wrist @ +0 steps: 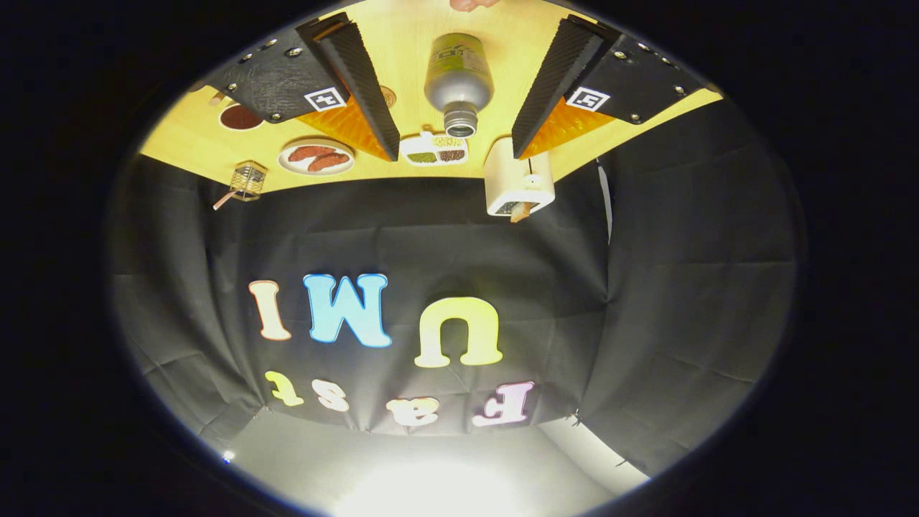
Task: Take the bottle from table, then pour the juice into the cup, finally place the bottle on the coaster
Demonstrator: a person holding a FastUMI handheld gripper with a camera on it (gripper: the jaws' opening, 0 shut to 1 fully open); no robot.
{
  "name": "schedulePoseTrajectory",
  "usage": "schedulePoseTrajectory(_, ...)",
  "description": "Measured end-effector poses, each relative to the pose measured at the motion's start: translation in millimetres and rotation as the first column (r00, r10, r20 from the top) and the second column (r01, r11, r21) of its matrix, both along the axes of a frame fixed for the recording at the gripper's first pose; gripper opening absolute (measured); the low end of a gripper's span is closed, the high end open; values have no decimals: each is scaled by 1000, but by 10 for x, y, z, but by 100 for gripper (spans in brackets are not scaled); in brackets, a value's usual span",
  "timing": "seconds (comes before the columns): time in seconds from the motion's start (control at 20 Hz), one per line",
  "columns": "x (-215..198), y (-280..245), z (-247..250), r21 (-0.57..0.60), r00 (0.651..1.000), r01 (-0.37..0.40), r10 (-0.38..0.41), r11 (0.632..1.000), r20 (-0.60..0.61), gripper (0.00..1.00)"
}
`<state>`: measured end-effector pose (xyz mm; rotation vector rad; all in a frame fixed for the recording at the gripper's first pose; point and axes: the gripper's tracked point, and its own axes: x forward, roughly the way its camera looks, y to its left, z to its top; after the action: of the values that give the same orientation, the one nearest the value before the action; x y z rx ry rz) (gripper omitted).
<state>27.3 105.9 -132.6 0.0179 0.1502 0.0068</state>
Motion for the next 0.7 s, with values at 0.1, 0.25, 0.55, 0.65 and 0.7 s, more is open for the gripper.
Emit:
schedulePoseTrajectory(0.1, 38, 5, -173, -1, 999, 18, -18, 1000, -41, 96)
schedulePoseTrajectory(0.25, 65, 50, -373, -17, 996, 25, -26, 1000, -86, 96)
schedulePoseTrajectory(0.55, 95, 83, -815, -10, 983, 54, -54, 999, -176, 96)
schedulePoseTrajectory(0.65, 84, 85, -920, -13, 977, 63, -65, 998, -202, 96)
schedulePoseTrajectory(0.7, 87, 89, -967, -14, 975, 65, -67, 998, -211, 96)
